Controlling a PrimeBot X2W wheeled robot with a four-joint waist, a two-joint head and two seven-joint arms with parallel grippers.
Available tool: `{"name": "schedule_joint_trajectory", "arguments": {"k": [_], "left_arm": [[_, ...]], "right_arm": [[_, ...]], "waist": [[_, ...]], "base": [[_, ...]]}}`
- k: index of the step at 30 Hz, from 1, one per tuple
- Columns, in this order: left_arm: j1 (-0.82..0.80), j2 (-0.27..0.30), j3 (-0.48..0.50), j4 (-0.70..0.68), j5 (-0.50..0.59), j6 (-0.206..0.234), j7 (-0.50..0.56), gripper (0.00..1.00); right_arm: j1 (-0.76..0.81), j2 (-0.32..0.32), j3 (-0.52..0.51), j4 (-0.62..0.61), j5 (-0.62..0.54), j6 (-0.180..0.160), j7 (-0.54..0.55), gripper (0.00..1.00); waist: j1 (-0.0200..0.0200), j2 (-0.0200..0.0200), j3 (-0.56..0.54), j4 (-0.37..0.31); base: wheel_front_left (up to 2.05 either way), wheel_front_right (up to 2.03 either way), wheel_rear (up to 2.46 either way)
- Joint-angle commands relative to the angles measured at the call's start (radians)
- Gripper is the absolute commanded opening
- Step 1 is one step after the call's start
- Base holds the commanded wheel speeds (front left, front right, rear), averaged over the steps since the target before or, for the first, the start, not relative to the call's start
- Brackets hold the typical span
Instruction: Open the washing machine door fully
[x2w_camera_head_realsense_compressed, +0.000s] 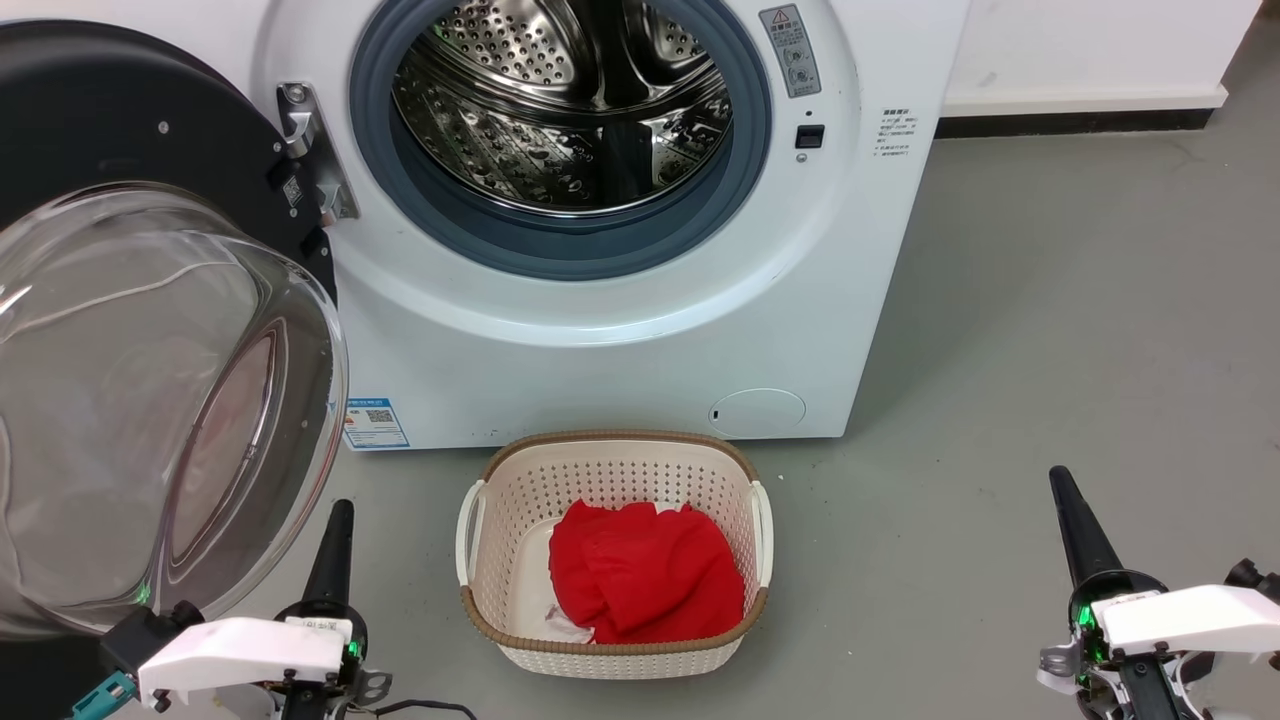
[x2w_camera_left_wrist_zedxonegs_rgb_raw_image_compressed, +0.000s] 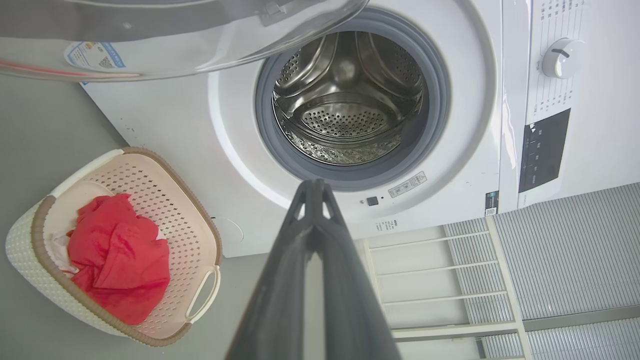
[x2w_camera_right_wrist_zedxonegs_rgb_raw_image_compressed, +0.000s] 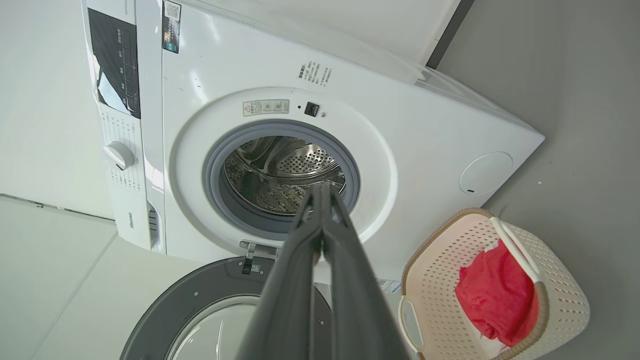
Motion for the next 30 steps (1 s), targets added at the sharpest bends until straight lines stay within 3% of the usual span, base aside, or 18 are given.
{"name": "schedule_joint_trajectory", "arguments": {"k": [1, 30], "left_arm": [[-0.025, 0.003, 0.003, -0.001, -0.018, -0.004, 0.007, 0.00], [-0.054, 0.003, 0.009, 0.033, -0.259, -0.017, 0.068, 0.00]], "right_arm": [[-0.021, -0.006, -0.004, -0.001, 0.022, 0.000, 0.003, 0.00], [-0.045, -0.001, -0.024, 0.026, 0.258, 0.000, 0.057, 0.00]], "waist": [[0.0000, 0.0000, 0.000, 0.000], [0.0000, 0.0000, -0.004, 0.009]], "base": [[0.00, 0.00, 0.00], [0.00, 0.00, 0.00]]}}
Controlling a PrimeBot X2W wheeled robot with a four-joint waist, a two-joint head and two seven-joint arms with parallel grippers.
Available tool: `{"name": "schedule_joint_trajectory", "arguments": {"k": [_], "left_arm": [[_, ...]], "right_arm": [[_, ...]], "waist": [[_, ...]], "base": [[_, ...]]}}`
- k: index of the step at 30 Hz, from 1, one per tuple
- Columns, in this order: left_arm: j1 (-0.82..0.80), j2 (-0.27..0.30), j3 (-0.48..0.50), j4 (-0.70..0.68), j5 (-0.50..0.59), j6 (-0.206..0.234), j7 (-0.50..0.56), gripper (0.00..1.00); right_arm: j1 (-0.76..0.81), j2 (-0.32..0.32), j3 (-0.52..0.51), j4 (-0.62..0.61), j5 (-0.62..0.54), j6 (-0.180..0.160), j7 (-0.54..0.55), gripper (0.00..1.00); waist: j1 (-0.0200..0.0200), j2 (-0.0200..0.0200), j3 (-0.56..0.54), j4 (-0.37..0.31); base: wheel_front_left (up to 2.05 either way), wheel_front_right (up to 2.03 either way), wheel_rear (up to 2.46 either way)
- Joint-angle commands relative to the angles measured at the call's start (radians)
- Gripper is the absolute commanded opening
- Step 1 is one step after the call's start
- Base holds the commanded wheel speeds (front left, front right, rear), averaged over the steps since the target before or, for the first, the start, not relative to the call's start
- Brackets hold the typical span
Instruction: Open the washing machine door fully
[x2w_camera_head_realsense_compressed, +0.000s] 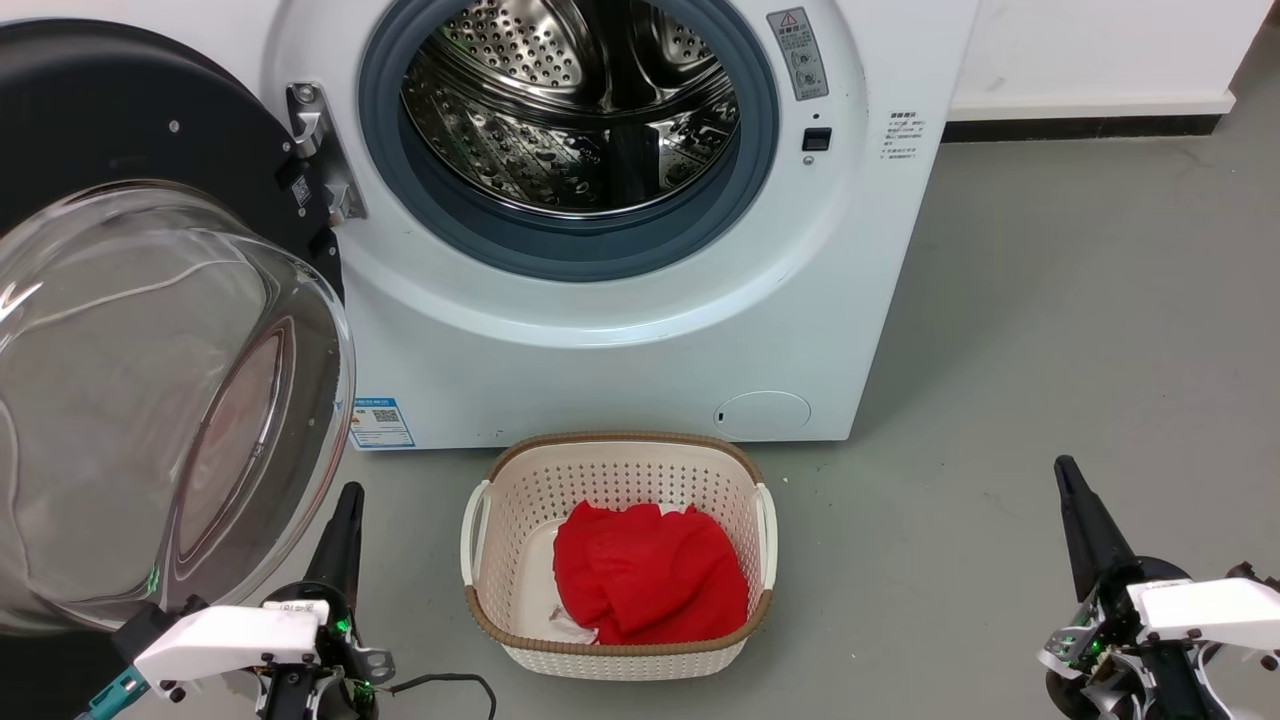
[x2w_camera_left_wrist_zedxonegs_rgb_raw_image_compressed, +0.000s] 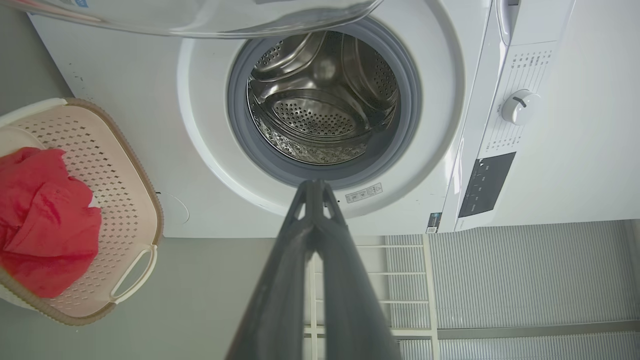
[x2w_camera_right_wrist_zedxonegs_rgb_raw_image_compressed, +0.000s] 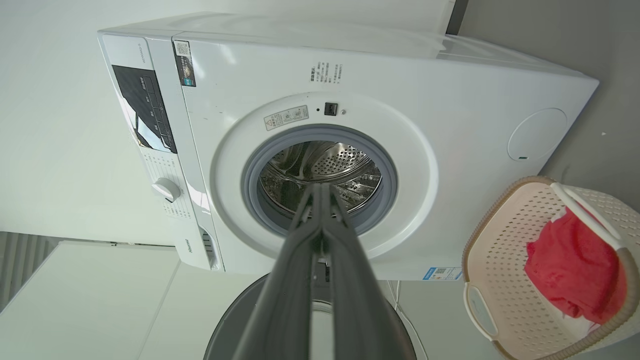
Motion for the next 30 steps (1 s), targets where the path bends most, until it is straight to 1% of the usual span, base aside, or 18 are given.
{"name": "schedule_joint_trajectory", "arguments": {"k": [1, 14, 30], "left_arm": [[-0.018, 0.002, 0.004, 0.003, -0.017, -0.006, 0.005, 0.00], [-0.027, 0.002, 0.006, 0.016, -0.107, -0.010, 0.029, 0.00], [-0.026, 0.002, 0.006, 0.015, -0.103, -0.010, 0.028, 0.00]], "right_arm": [[-0.020, -0.001, -0.002, 0.002, 0.021, 0.000, 0.005, 0.00], [-0.026, 0.001, -0.011, 0.013, 0.108, 0.000, 0.027, 0.00], [-0.027, 0.005, -0.016, 0.012, 0.097, 0.000, 0.029, 0.00]], "waist": [[0.0000, -0.0001, 0.000, 0.000], [0.0000, -0.0001, -0.002, 0.004], [0.0000, -0.0001, -0.002, 0.004]], "base": [[0.00, 0.00, 0.00], [0.00, 0.00, 0.00], [0.00, 0.00, 0.00]]}}
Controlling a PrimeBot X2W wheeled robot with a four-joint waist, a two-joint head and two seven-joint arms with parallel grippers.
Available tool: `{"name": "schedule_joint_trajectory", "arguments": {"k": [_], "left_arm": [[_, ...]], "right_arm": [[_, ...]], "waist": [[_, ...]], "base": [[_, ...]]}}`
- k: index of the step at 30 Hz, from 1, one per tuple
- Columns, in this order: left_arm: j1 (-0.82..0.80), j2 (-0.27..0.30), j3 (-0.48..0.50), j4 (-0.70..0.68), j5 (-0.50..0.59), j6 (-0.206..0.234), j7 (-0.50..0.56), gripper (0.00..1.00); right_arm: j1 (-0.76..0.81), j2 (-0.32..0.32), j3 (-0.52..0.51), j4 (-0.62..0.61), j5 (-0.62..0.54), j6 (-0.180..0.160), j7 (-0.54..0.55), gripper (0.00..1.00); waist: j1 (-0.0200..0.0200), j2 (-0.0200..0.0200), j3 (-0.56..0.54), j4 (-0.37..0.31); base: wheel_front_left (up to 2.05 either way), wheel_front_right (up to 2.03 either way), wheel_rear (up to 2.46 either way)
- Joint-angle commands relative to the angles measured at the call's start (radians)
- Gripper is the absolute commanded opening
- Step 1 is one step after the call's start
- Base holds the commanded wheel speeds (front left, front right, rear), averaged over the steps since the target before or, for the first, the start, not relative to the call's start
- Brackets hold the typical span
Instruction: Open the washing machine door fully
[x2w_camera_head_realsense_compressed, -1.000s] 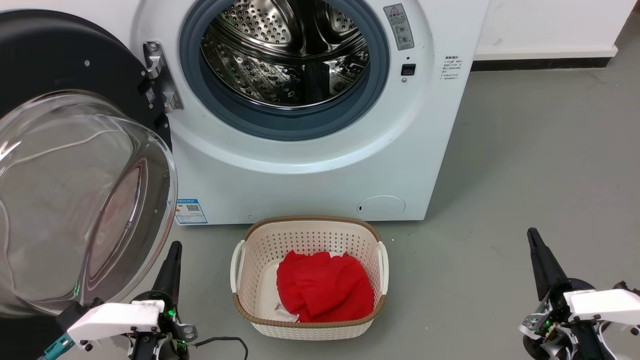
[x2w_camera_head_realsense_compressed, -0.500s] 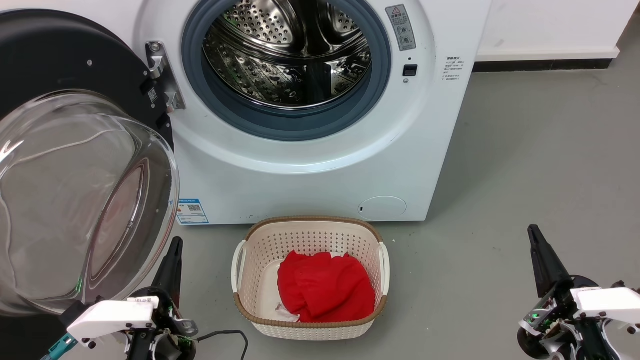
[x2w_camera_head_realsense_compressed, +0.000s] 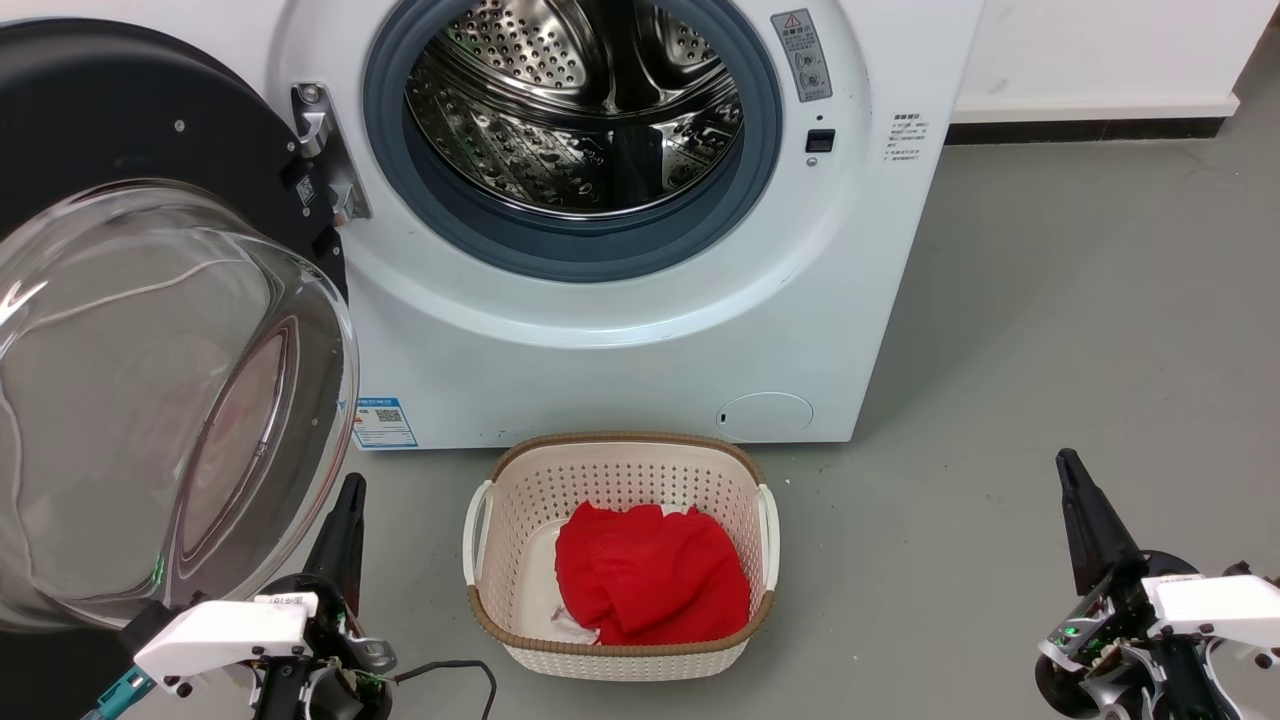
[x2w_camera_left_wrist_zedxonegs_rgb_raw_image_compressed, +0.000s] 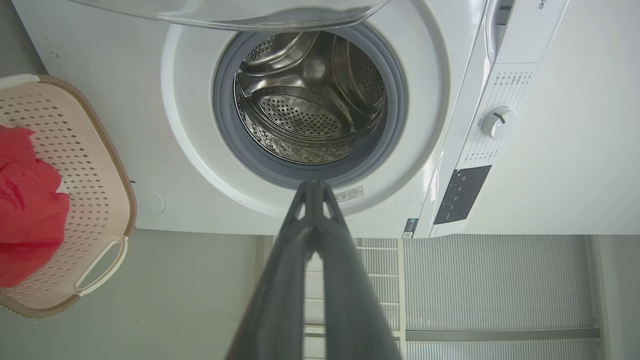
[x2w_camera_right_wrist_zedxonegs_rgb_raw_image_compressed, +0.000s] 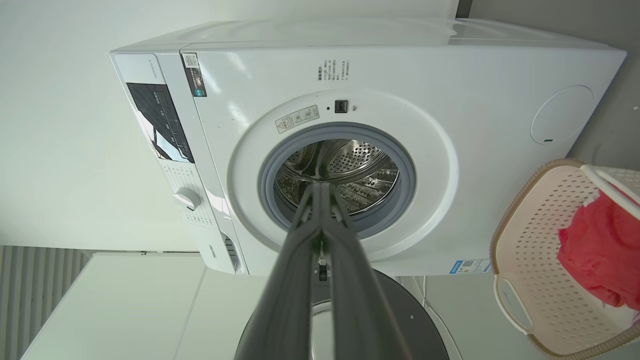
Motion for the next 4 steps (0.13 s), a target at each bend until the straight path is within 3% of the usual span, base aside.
{"name": "schedule_joint_trajectory", "arguments": {"k": [1, 4], "left_arm": [[-0.009, 0.002, 0.003, 0.001, -0.002, -0.003, 0.003, 0.00], [-0.009, 0.002, 0.003, 0.001, -0.002, -0.003, 0.003, 0.00]], "right_arm": [[-0.013, 0.002, -0.003, 0.002, -0.002, 0.000, 0.003, 0.00], [-0.013, 0.002, -0.004, 0.002, -0.003, 0.000, 0.003, 0.00]], "waist": [[0.0000, -0.0001, 0.000, 0.000], [0.0000, -0.0001, 0.000, 0.000]], "base": [[0.00, 0.00, 0.00], [0.00, 0.00, 0.00]]}}
